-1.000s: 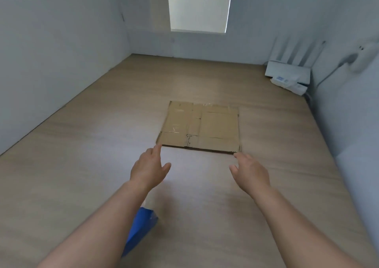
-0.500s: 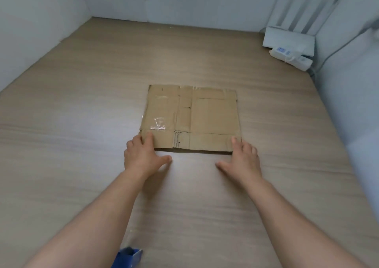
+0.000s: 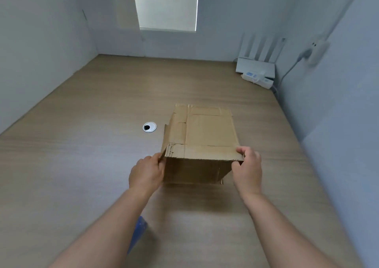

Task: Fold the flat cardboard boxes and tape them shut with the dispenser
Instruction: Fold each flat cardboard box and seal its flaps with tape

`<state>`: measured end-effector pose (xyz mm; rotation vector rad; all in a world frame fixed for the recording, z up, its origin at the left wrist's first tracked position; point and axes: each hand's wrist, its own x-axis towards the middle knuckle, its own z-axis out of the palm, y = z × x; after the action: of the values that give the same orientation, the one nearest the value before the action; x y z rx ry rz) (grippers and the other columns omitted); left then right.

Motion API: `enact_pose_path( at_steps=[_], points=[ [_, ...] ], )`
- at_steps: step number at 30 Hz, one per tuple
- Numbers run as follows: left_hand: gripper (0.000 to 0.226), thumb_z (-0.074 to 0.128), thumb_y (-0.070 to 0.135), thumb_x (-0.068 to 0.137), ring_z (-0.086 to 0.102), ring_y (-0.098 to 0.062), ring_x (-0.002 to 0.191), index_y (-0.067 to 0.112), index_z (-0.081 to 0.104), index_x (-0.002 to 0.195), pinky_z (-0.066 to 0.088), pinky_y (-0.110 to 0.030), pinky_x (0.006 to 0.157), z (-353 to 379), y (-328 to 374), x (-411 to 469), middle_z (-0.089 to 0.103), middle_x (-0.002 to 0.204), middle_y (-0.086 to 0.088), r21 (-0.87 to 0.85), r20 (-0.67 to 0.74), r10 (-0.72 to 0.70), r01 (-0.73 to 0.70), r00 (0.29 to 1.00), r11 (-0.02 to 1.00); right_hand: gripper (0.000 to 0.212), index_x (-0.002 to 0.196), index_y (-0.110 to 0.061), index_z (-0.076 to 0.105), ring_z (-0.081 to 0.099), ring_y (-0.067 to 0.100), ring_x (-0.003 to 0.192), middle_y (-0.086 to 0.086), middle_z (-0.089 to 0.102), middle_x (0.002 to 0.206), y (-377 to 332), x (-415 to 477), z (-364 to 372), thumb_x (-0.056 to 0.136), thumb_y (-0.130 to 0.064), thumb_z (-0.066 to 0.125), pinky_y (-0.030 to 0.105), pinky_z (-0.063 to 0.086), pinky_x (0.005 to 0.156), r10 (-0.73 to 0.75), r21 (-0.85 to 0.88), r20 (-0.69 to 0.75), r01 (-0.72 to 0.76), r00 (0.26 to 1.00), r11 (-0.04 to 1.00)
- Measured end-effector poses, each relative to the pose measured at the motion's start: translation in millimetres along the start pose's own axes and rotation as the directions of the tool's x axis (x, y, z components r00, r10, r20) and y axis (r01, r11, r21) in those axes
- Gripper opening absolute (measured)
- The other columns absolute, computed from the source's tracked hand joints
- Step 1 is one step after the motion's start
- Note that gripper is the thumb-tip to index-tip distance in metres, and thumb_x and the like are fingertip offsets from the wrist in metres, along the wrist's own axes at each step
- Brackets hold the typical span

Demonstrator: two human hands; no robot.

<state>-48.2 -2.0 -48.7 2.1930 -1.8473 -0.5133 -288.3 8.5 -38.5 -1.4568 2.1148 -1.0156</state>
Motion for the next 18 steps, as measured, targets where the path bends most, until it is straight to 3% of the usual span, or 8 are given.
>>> enact_pose_path(
  at_steps=[5, 10, 14, 16, 18],
  points=[
    [0.027, 0.035, 0.035, 0.096, 0.059, -0.028, 0.082, 0.017, 0.051, 0.083, 0.047, -0.033, 0.068, -53.5, 29.1, -35.0, 0.063, 0.08, -0.002, -0.167, -0.09, 0.011, -0.027, 0.996, 0.986, 0.052, 0.139, -0.009, 0.041, 0.057, 0.022, 0.089, 0.003, 0.059, 0.095, -32.5, -13.1, -56.9, 0.089, -0.003, 0.053, 0.032, 0.043, 0.082, -0.13, 0.071, -0.189, 0.146, 0.973, 0.987],
    [0.012, 0.053, 0.029, 0.08, 0.066, -0.023, 0.062, 0.02, 0.049, 0.086, 0.055, -0.035, 0.069, -99.2, 48.2, -65.9, 0.067, 0.059, -0.004, -0.285, -0.132, -0.034, -0.005, 0.991, 0.959, 0.036, 0.124, -0.008, 0.049, 0.058, 0.024, 0.083, 0.009, 0.062, 0.095, -63.7, -21.9, -103.5, 0.089, -0.007, 0.055, 0.031, 0.042, 0.072, -0.242, -0.057, -0.225, 0.235, 0.944, 0.97],
    [0.013, 0.056, 0.022, 0.078, 0.058, -0.027, 0.058, 0.01, 0.051, 0.08, 0.046, -0.028, 0.062, -107.5, 53.9, -87.4, 0.064, 0.061, -0.009, -0.278, -0.139, -0.086, 0.045, 0.987, 0.959, 0.022, 0.103, -0.011, 0.053, 0.053, 0.017, 0.078, 0.002, 0.057, 0.09, -74.4, -34.1, -118.1, 0.086, -0.02, 0.065, 0.025, 0.039, 0.059, -0.101, -0.093, -0.062, 0.095, 0.993, 0.991],
    [0.014, 0.055, 0.019, 0.078, 0.051, -0.028, 0.058, 0.005, 0.053, 0.08, 0.041, -0.029, 0.059, -101.2, 49.4, -95.0, 0.06, 0.065, -0.01, -0.305, -0.129, -0.121, 0.077, 0.984, 0.949, 0.025, 0.089, -0.013, 0.057, 0.063, 0.02, 0.076, 0.003, 0.064, 0.08, -68.3, -41.8, -114.7, 0.084, -0.035, 0.067, 0.036, 0.053, 0.068, -0.014, 0.047, 0.14, 0.008, 0.99, 0.999],
    [0.011, 0.053, 0.017, 0.079, 0.043, -0.026, 0.06, 0.01, 0.047, 0.073, 0.036, -0.032, 0.06, -97.7, 43.8, -98.7, 0.052, 0.066, -0.011, -0.355, -0.132, -0.147, 0.092, 0.98, 0.93, 0.033, 0.084, -0.012, 0.063, 0.069, 0.024, 0.08, 0.007, 0.07, 0.078, -60.1, -49.8, -115.0, 0.085, -0.044, 0.065, 0.048, 0.055, 0.083, -0.033, 0.256, 0.318, -0.053, 0.948, 0.965]
  ],
)
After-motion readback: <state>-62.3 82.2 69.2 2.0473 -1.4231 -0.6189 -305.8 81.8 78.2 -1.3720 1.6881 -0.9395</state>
